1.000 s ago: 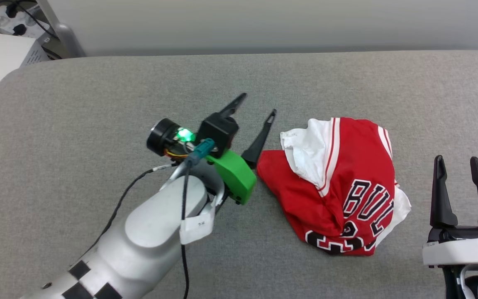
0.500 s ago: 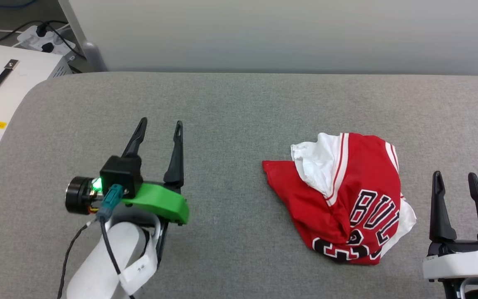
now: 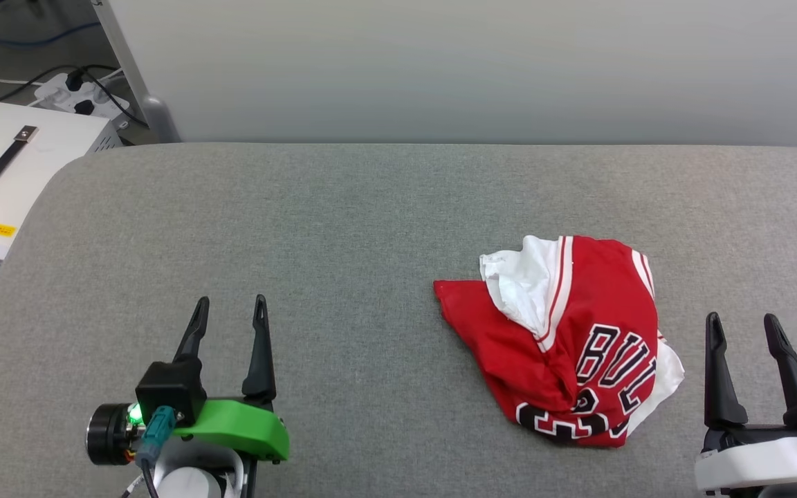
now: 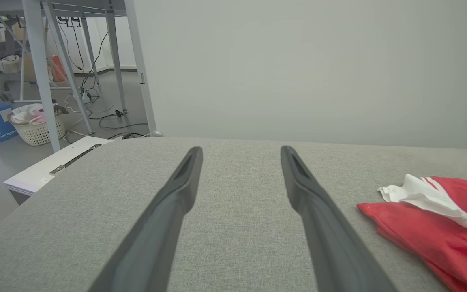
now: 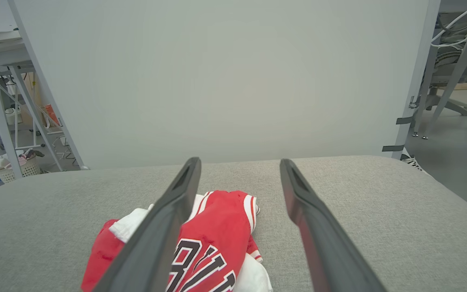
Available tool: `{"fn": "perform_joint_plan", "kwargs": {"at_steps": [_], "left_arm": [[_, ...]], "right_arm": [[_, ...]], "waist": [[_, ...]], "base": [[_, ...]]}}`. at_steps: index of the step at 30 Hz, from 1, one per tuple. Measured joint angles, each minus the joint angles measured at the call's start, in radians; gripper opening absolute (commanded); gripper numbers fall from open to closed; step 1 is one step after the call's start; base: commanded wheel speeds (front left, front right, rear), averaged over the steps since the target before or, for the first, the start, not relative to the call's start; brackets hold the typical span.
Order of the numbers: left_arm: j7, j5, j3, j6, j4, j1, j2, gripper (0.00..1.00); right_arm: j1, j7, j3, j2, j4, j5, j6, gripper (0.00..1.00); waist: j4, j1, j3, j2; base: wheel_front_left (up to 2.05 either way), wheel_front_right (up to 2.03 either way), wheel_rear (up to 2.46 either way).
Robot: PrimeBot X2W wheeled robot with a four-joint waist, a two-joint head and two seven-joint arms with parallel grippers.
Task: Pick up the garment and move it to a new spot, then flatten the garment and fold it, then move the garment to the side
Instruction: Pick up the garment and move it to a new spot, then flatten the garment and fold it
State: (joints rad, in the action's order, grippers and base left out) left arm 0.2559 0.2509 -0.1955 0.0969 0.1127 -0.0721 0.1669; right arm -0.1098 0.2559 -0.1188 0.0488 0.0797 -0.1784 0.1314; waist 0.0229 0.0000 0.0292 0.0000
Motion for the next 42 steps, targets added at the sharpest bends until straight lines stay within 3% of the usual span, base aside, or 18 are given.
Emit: {"fn": "perform_joint_plan", "kwargs": {"at_steps": [13, 42], "left_arm": [[0.0, -0.095, 0.087, -0.092, 0.013, 0.066, -0.077, 1.0], [0.0, -0.146, 0.157, -0.17, 0.072, 0.022, -0.106, 1.0]], "right_arm": [[-0.035, 0.0, 0.022, 0.0, -0.015, 0.02, 0.0, 1.0], [-0.044, 0.0, 0.051, 0.0, -0.035, 0.022, 0.0, 1.0]], "waist": [[0.005, 0.0, -0.027, 0.0], [-0.002, 0.0, -0.012, 0.0]], "base": [[0.0, 0.0, 0.0], [0.0, 0.0, 0.0]]}}
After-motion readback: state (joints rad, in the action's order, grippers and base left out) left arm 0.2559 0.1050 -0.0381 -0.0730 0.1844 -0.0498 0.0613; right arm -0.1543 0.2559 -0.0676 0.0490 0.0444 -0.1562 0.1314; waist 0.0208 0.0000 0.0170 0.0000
